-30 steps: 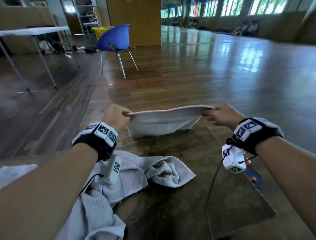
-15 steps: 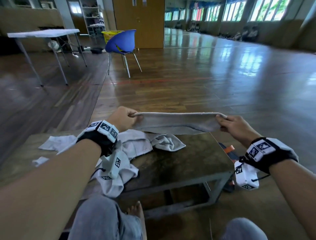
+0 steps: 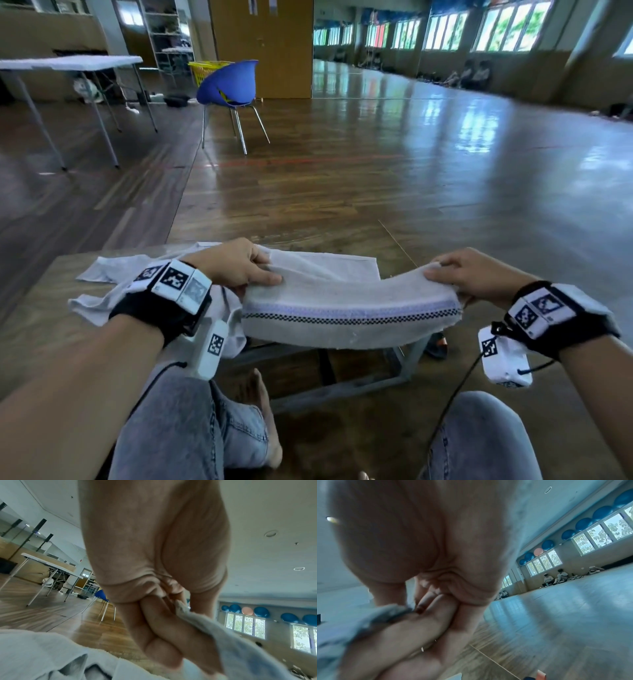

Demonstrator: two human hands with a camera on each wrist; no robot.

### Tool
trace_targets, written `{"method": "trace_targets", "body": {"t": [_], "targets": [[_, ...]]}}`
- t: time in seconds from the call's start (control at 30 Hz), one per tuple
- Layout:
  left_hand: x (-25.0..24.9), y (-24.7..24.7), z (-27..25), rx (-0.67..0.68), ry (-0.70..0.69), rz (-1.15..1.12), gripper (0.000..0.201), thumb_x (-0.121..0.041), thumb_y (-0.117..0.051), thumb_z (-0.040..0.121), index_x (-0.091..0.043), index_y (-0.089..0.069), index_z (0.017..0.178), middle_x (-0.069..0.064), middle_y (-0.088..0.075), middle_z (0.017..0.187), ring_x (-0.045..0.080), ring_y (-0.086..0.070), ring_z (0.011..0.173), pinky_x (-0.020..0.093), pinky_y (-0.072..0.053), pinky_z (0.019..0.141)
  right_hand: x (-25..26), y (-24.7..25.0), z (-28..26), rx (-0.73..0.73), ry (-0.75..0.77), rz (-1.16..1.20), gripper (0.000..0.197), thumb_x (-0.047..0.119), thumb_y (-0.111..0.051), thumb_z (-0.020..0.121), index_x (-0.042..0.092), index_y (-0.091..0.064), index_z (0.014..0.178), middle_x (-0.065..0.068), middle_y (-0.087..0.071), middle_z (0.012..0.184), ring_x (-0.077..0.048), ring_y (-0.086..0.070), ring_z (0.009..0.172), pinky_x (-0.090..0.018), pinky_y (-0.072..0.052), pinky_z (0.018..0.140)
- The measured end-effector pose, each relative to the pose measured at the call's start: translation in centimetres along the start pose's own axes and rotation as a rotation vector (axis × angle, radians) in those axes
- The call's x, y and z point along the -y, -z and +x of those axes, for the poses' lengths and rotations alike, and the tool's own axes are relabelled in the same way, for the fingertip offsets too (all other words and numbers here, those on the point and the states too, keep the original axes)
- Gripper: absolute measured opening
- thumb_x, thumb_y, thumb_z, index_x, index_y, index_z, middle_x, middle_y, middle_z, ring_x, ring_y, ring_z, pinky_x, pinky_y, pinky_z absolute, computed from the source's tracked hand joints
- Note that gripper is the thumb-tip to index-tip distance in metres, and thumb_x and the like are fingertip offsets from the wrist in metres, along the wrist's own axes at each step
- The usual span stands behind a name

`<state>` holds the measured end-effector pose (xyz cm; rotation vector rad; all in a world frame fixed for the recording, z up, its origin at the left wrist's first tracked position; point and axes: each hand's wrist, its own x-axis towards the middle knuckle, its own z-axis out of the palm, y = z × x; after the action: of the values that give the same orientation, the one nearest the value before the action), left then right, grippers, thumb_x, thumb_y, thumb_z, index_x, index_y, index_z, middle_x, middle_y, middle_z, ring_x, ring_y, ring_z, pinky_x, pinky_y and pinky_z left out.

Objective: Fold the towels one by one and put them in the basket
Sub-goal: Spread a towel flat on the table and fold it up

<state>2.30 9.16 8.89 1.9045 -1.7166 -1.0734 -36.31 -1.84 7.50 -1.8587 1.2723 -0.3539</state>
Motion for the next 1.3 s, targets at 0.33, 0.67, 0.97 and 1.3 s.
{"method": "trace_targets", "body": {"t": [0.33, 0.67, 0.97, 1.3], "targets": [[4.2, 0.6, 14.0, -0.489, 0.042, 0.159, 0.015, -0.033, -0.074, 0.085, -0.019, -0.074, 0.078, 0.0, -0.071, 0.076, 0.019, -0.066, 0.076, 0.026, -0.045, 0.058, -3.1, -3.8, 13.3, -0.449, -0.002, -0.225, 0.02, 0.036, -0.067, 0.09, 0.018, -0.071, 0.082, -0.007, -0.071, 0.08, -0.028, -0.065, 0.081, -0.034, -0.053, 0.069], [9.5, -2.5, 26.1, -0.438, 0.182, 0.282, 0.011, -0.024, -0.069, 0.088, -0.015, -0.068, 0.081, 0.013, -0.068, 0.085, 0.023, -0.056, 0.076, 0.033, -0.046, 0.069, -6.1, -7.8, 27.3, -0.196, -0.059, -0.394, 0.017, 0.026, -0.068, 0.09, 0.013, -0.076, 0.098, -0.01, -0.07, 0.105, -0.029, -0.063, 0.102, -0.026, -0.044, 0.081], [7.3, -2.1, 24.5, -0.601, 0.136, 0.257, 0.008, -0.003, -0.069, 0.074, -0.008, -0.074, 0.079, 0.012, -0.073, 0.084, 0.028, -0.065, 0.084, 0.033, -0.049, 0.068, -4.4, -8.6, 24.0, -0.323, 0.088, -0.304, 0.01, 0.02, -0.073, 0.088, 0.011, -0.076, 0.083, -0.005, -0.067, 0.082, -0.024, -0.061, 0.083, -0.024, -0.035, 0.063], [-2.4, -6.2, 19.0, -0.25, -0.418, -0.04, 0.028, -0.016, -0.058, 0.095, -0.026, -0.067, 0.12, -0.01, -0.061, 0.126, 0.0, -0.057, 0.108, 0.01, -0.042, 0.091, -0.4, -11.1, 13.3, -0.441, 0.478, -0.122, 0.006, 0.002, -0.075, 0.082, 0.008, -0.073, 0.083, -0.002, -0.057, 0.103, -0.016, -0.059, 0.095, -0.013, -0.045, 0.082]]}}
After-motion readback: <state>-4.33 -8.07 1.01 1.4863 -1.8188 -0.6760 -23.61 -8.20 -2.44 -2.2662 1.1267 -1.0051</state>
